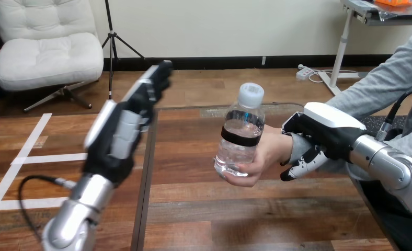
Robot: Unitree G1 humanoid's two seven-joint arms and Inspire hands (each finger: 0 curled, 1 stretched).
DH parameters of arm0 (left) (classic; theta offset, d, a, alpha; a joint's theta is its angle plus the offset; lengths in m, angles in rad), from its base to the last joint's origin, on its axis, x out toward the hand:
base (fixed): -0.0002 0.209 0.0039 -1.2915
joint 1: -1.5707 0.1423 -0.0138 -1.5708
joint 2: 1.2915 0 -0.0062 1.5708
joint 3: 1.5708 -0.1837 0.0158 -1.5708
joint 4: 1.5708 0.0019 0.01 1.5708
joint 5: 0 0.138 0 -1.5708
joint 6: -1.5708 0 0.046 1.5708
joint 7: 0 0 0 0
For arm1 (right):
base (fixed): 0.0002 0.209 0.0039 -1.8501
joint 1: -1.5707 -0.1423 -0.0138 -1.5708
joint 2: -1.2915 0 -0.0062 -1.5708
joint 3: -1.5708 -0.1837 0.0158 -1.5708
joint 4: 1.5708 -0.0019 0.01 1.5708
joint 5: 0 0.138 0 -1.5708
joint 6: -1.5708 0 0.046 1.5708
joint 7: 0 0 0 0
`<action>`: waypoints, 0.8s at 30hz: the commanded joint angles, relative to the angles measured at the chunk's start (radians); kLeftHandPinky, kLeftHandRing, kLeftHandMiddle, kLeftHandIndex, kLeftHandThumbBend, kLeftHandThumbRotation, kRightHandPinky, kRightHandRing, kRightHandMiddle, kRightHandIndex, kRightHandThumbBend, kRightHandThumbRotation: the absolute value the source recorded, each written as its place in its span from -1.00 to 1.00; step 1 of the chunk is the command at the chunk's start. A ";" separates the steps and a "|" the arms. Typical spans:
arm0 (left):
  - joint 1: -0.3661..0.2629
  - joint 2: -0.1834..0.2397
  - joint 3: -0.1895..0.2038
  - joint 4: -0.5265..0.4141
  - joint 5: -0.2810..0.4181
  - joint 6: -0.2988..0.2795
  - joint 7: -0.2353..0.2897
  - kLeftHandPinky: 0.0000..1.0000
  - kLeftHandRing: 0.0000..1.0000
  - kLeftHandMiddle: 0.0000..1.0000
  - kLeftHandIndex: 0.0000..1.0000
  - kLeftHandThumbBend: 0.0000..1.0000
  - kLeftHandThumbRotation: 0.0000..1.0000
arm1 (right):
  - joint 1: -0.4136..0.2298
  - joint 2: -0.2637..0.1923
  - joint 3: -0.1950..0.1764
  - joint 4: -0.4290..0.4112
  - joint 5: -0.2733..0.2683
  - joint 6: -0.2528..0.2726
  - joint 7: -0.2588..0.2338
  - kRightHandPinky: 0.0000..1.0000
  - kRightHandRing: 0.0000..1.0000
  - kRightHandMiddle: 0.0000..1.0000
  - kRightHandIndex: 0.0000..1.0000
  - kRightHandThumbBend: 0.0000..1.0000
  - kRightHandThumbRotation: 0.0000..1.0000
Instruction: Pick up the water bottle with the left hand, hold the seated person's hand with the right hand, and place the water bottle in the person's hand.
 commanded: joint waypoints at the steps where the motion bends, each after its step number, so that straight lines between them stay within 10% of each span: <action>1: 0.001 0.020 0.039 -0.062 -0.038 0.014 -0.001 1.00 0.91 0.89 0.82 1.00 1.00 | -0.036 -0.002 -0.034 -0.035 0.026 -0.022 -0.021 -0.55 -0.47 -0.33 -0.30 0.58 -1.00; 24: 0.091 -0.013 0.109 -0.083 -0.096 0.004 0.006 1.00 0.78 0.67 0.53 0.75 1.00 | -0.049 -0.005 -0.033 -0.008 0.026 -0.028 -0.021 -0.53 -0.45 -0.31 -0.28 0.57 -1.00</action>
